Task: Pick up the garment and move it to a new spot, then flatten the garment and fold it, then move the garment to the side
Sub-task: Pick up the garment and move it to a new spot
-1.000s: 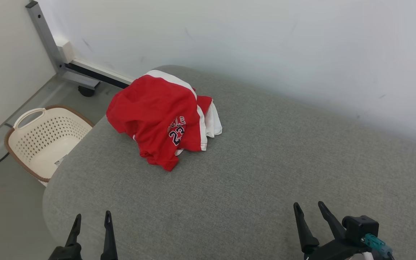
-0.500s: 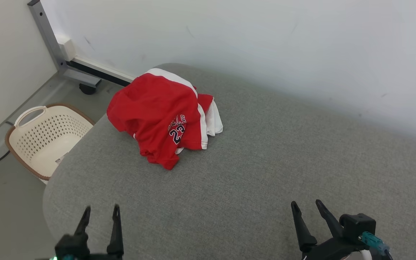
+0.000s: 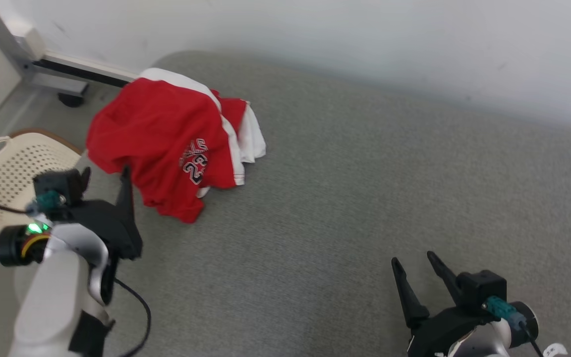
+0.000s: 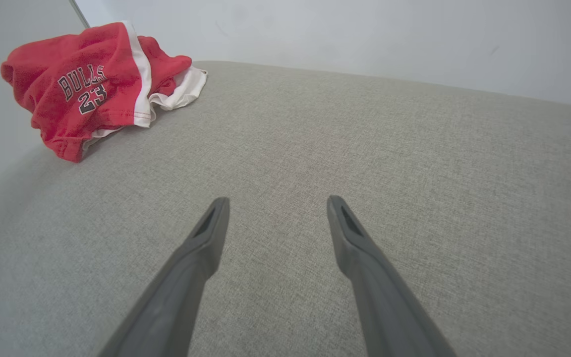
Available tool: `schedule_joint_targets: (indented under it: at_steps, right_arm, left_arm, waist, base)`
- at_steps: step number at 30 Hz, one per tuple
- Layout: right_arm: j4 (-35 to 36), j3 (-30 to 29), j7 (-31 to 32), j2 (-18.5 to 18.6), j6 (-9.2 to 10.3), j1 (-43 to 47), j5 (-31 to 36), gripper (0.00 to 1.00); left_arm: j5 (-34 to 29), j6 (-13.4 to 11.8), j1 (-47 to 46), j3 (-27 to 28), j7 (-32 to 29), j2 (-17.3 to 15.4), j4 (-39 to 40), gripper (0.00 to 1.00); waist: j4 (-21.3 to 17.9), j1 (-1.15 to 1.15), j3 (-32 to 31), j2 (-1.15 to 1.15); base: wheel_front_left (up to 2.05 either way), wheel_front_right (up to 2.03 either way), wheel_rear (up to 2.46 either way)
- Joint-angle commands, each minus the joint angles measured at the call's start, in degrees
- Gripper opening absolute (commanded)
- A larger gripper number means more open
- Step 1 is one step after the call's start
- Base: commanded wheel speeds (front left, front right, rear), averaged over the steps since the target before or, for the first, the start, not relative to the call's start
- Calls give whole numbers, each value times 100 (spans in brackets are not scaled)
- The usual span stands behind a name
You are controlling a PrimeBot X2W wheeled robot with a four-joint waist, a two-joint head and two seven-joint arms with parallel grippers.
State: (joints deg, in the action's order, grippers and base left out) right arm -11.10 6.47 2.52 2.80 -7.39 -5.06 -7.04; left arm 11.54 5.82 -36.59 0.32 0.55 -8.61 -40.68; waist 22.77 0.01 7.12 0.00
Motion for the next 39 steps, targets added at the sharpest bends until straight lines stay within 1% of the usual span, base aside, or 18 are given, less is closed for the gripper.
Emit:
schedule_joint_targets:
  at_steps: [1, 5, 8, 13, 14, 15, 16, 19, 24, 30, 32, 36, 39]
  right_arm:
    - [108, -5, 44, 17, -20, -100, 57, 100]
    - [417, -118, 176, 19, -19, -125, 183, 100]
    - [573, -201, 207, 17, -19, -166, 226, 100]
    - [607, -243, 175, 15, -19, -208, 164, 100]
    - [588, -228, 151, 15, -19, -205, 126, 100]
    - [569, -205, 141, 15, -19, -209, 96, 100]
    - [550, -180, 125, 14, -19, -222, 62, 100]
    - [461, -142, 51, 14, -19, -245, -27, 100]
    - [280, -131, -67, 13, -19, -260, -130, 100]
    - [-42, -75, -254, 13, -19, -233, -362, 100]
    - [-160, -64, -337, 13, -19, -203, -457, 100]
    - [-386, -80, -499, 12, -19, -135, -621, 100]
    - [-536, -162, -603, 14, -19, -85, -698, 100]
  left_arm:
    - [80, -20, -187, 46, -119, -62, -107, 100]
    - [198, -135, -616, 183, -450, -227, -392, 100]
    - [322, -154, -825, 298, -627, -348, -597, 100]
    - [400, -338, -963, 387, -700, -447, -852, 100]
    - [392, -375, -965, 397, -711, -496, -897, 98]
    - [363, -378, -979, 396, -717, -592, -942, 42]
    - [343, -380, -994, 388, -706, -647, -984, 1]
    - [317, -375, -980, 342, -668, -662, -1096, 0]
    - [264, -445, -986, 294, -484, -721, -1088, 0]
    - [54, -633, -1089, 167, -229, -884, -839, 0]
    - [-26, -654, -1127, 95, -173, -921, -691, 0]
    - [-115, -581, -1266, -78, -121, -952, -284, 0]
    - [-212, -467, -1376, -296, -112, -831, 118, 0]
  waist:
    - [-610, -1, 629, 0]
    - [-938, -1, 1058, 0]
    - [-1086, -1, 1279, 0]
    - [-1196, -1, 1397, 0]
    - [-1209, -1, 1384, 0]
    - [-1220, -1, 1371, 0]
    - [-1226, -1, 1348, 0]
    - [-1214, -1, 1233, 0]
    - [-1163, -1, 986, 0]
    - [-1147, -1, 429, 0]
    - [-1182, -1, 237, 0]
    - [-1333, -1, -125, 0]
    - [-1500, -1, -346, 0]
  base:
    - [0, 0, 0]
    - [0, 0, 0]
    - [0, 0, 0]
    - [0, 0, 0]
    - [0, 0, 0]
    - [0, 0, 0]
    - [0, 0, 0]
    - [0, 0, 0]
    - [0, 0, 0]
    - [0, 0, 0]
    - [0, 0, 0]
    - [0, 0, 0]
    - [0, 0, 0]
